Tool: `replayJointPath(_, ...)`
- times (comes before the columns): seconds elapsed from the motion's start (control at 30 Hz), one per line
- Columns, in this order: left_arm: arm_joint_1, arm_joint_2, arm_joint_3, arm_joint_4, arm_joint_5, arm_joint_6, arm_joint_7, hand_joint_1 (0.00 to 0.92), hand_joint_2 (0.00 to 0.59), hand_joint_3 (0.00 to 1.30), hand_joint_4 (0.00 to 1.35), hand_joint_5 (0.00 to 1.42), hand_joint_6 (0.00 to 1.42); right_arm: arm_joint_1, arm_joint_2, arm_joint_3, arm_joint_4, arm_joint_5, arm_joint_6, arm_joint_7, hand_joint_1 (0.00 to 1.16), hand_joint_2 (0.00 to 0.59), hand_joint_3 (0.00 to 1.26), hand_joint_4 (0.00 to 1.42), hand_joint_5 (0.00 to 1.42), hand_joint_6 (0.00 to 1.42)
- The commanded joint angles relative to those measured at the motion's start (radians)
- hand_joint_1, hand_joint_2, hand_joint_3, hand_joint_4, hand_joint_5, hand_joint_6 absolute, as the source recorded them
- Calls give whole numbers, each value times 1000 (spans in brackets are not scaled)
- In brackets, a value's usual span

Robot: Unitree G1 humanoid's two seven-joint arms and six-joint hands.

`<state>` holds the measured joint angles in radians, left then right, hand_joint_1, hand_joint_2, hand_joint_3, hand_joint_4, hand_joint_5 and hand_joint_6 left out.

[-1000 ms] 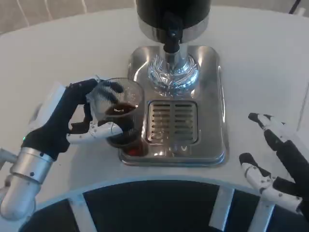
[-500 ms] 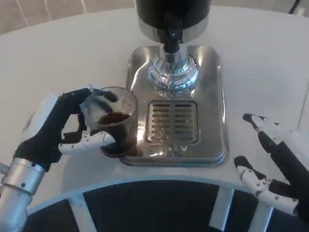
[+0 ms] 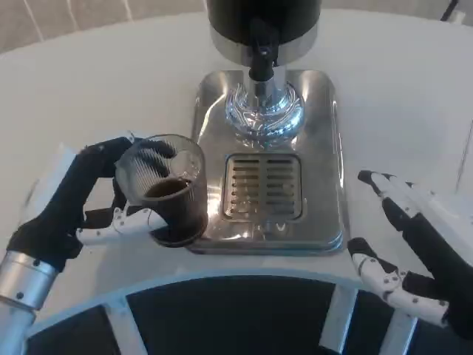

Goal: Grasp the cup under the faucet to collect the drink, then remove the cup.

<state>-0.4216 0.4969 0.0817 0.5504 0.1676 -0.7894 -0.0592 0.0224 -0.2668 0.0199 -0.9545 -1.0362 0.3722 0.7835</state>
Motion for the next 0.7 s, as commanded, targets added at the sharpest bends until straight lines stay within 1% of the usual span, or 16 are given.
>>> replayJointPath(0.03,36,13,34,-71,-53,-19,-18,567,2,1001,1190,1282,509,-5,-9,17,-23,-6,-23,21,225,514,9,0,0,0)
replayJointPath(0.37,87,9,54,-143,-76,-4,-54,567,0,997,1190,1282,521,10,-7,36,-41,-11,-34,30,221,514,5,0,0,0)
replayJointPath(0.7,108,4,65,-181,-77,-11,-72,563,0,992,1190,1282,523,7,-14,38,-42,-1,-43,41,220,514,5,0,0,0)
